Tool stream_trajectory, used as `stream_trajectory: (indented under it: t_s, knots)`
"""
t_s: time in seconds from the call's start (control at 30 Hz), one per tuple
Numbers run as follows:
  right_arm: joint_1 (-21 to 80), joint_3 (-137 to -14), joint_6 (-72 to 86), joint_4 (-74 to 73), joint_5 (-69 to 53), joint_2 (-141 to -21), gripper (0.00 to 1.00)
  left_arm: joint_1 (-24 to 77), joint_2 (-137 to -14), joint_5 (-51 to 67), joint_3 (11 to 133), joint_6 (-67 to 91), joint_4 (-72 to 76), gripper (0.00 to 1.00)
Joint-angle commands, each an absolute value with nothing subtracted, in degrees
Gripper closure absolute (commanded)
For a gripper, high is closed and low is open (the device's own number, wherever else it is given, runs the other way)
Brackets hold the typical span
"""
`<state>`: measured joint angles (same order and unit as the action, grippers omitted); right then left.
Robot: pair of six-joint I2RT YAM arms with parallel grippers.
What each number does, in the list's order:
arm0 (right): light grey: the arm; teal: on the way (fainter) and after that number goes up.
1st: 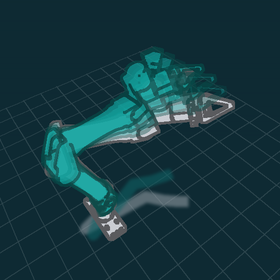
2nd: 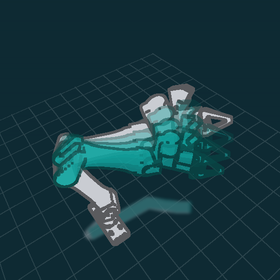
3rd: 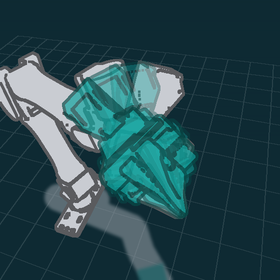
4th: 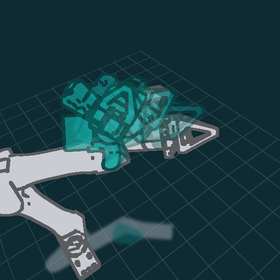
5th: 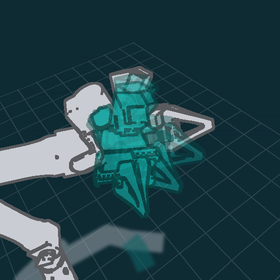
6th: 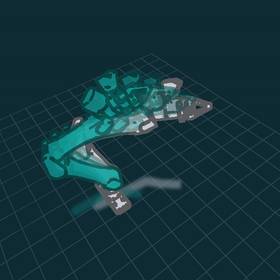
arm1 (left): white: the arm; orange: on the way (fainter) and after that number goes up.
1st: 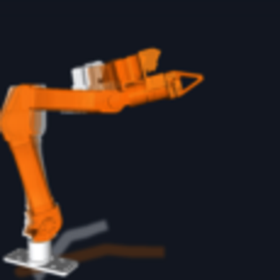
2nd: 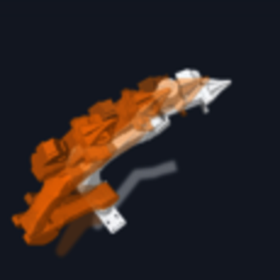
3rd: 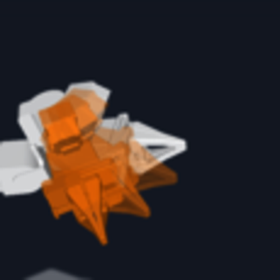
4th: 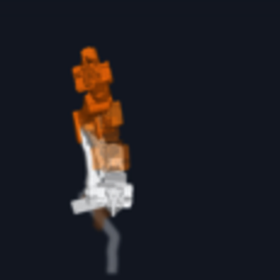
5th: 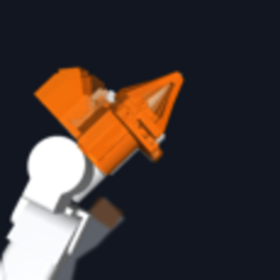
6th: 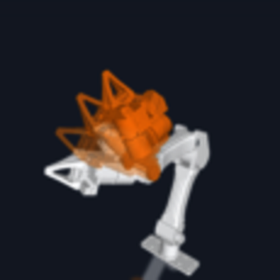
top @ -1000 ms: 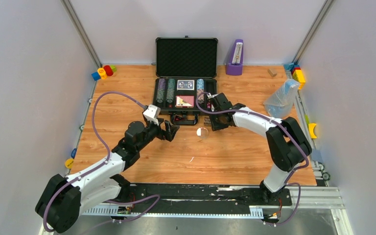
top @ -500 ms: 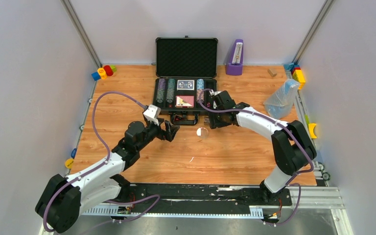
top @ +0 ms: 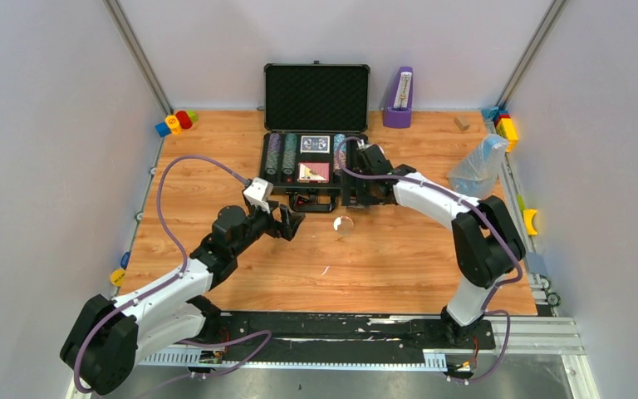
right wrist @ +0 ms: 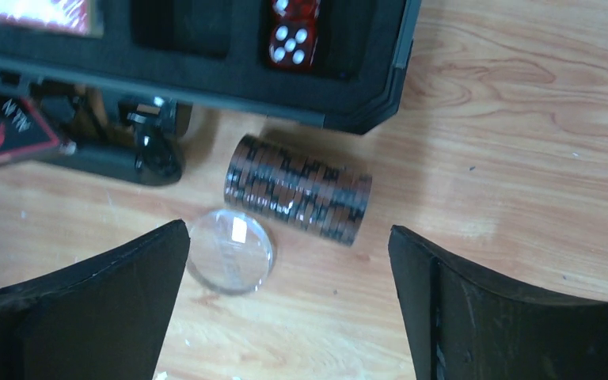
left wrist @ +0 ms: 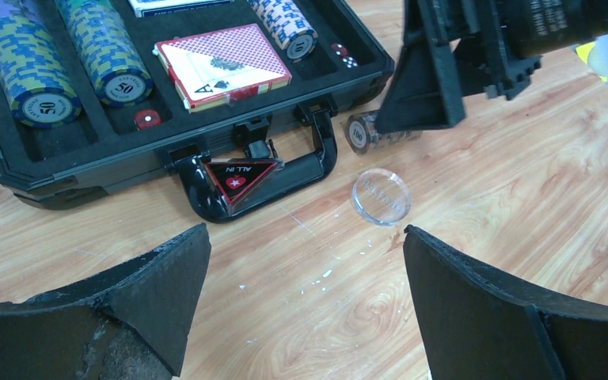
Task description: Pack up texas hold em set
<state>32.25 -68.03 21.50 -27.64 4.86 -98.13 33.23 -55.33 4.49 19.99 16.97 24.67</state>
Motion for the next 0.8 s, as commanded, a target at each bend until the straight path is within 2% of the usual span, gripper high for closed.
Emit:
stream_trajectory:
  t_s: [0.0, 0.13, 0.33, 0.6, 0.77]
  knots:
    - [33.5, -72.4, 30.8, -29.0, 11.4, -103.4, 0.01, 33.1, -55.4, 5.1, 21.9, 15.8, 27.0, 0.02]
    - [34.4, -73.7, 33.1, -29.1, 13.6, -106.4, 0.07, 33.1, -55.4, 5.2, 21.8, 15.8, 27.0, 0.02]
    - [34.4, -72.9, 33.4, -29.1, 14.9, -105.4, 0.30, 33.1, -55.2, 5.3, 21.9, 15.8, 26.8, 0.02]
    - [34.4, -69.4, 24.4, -25.9, 13.0, -94.2, 0.60, 33.1, -54.8, 5.3, 21.9, 15.9, 26.6, 0.02]
    - [34.4, -67.2, 13.4, -20.5, 9.3, -87.8, 0.61, 33.1, -54.0, 5.2, 22.0, 15.8, 26.0, 0.02]
